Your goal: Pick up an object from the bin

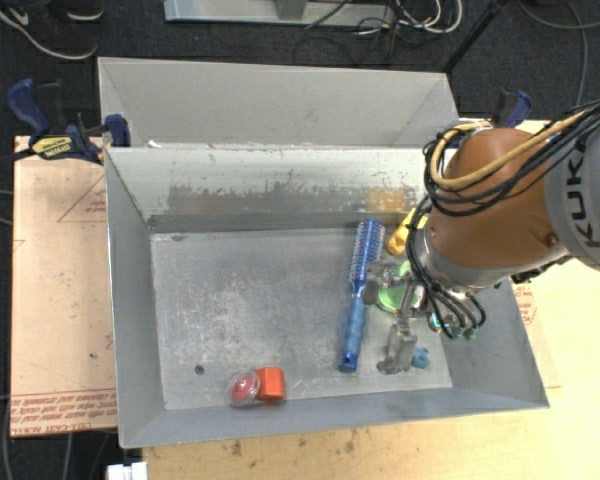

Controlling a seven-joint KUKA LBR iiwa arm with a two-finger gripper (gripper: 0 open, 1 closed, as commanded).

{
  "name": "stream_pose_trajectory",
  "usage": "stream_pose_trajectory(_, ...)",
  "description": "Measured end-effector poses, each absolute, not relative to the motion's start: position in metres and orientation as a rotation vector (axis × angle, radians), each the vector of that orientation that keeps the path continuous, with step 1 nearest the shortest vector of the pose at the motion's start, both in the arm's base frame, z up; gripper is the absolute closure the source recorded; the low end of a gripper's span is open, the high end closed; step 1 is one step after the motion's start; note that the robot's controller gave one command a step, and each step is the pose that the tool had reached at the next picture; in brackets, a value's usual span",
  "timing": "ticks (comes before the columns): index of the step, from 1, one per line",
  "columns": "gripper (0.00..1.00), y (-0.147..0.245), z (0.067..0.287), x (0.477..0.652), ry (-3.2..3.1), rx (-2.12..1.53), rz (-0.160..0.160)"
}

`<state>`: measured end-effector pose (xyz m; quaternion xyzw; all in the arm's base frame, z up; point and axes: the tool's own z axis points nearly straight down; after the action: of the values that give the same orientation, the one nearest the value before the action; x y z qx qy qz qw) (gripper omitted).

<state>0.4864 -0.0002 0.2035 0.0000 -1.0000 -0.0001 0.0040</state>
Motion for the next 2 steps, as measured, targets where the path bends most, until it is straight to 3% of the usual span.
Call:
stream_pose_trajectory(1, 0.0, -0.028, 0.253, 0.543, -3.139, 0.244, 0.002)
stream_pose_trajectory(2, 0.0, -0.018, 0.102, 0.512, -2.966, 1.021, -0.004)
